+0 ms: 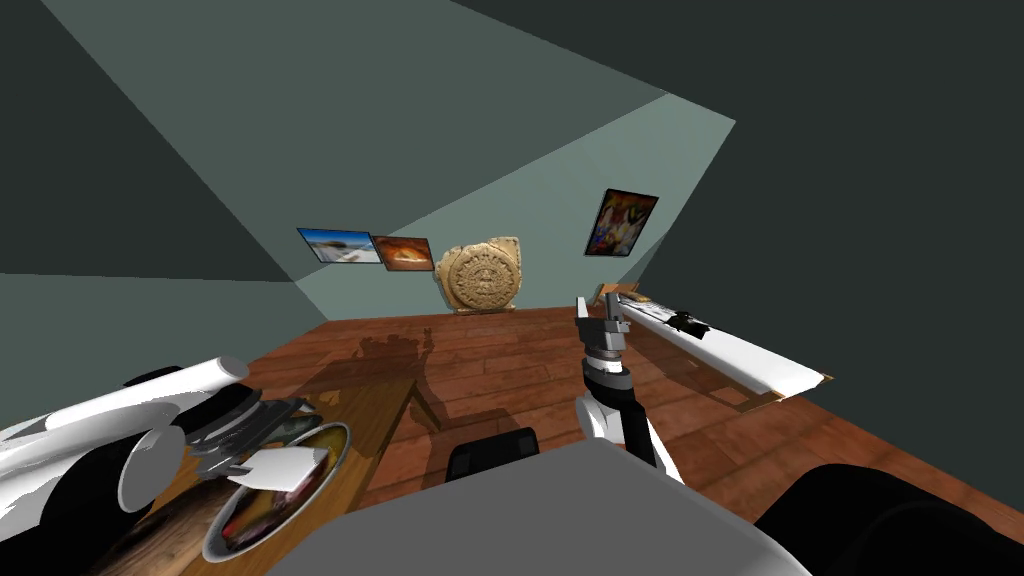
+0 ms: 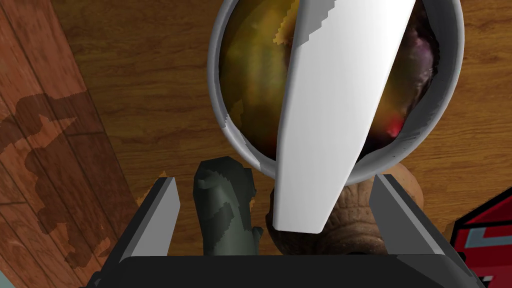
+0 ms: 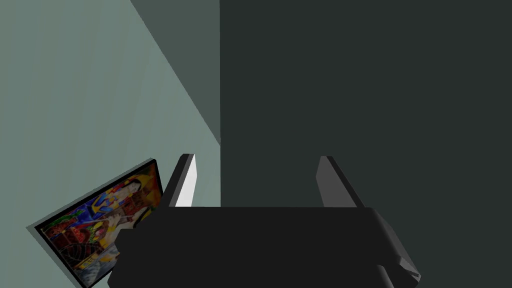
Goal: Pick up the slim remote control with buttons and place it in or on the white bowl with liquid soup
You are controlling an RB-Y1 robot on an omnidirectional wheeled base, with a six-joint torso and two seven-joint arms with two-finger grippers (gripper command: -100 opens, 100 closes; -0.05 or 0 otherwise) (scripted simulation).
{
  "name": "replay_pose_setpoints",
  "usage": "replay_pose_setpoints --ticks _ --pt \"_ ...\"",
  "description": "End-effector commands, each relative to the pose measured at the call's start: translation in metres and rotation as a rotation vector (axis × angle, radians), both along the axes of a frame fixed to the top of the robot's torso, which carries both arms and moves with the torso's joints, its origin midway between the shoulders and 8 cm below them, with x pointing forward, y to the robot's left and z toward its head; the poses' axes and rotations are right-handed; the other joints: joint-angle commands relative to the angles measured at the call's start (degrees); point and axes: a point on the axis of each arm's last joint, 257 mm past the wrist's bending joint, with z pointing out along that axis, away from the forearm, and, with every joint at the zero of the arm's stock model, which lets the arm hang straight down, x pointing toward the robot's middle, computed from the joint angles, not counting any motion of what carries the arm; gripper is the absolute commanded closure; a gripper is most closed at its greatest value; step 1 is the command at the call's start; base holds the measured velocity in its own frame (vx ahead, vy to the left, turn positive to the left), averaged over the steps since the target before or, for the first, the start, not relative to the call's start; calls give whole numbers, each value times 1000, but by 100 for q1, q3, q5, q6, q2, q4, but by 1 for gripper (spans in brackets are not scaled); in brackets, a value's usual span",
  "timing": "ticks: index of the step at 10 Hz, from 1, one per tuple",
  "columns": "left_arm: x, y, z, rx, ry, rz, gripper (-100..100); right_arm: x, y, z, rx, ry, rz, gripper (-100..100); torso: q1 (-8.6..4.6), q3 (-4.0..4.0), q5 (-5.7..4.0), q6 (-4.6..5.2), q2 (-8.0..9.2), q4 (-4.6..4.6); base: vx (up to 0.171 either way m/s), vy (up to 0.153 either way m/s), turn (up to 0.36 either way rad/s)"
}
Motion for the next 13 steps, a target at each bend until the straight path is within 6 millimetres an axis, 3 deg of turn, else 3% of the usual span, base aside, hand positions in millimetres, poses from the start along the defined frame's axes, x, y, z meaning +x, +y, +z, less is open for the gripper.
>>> replay_pose_setpoints --ticks 1,2,4,5,7,8,13 --pt "0 -2 -1 -2 7 -1 -100 0 0 0 0 0 0 0 0 0 0 0 0 0 -61 20 34" --pt "-7 7 6 0 8 70 -100 0 0 0 0 0 0 0 3 -7 1 -3 -14 -3 -107 32 -206" --pt "-6 3 4 -4 15 59 -100 0 0 0 0 0 0 0 10 -1 2 2 -2 0 -86 30 -113" --pt "-15 14 10 4 21 127 -100 0 0 0 0 0 0 0 5 -9 2 -3 -17 -3 -92 -5 -284" --pt "-14 10 8 -4 24 126 -100 0 0 0 0 0 0 0 -1 -3 0 -2 -6 -1 -86 9 -50" --pt "-24 21 15 2 26 204 -100 0 0 0 0 0 0 0 2 -8 1 -4 -16 -3 -106 21 -241" --pt "-17 19 18 6 21 191 -100 0 0 0 0 0 0 0 -1 -24 0 -1 -44 -9 -38 4 -30"
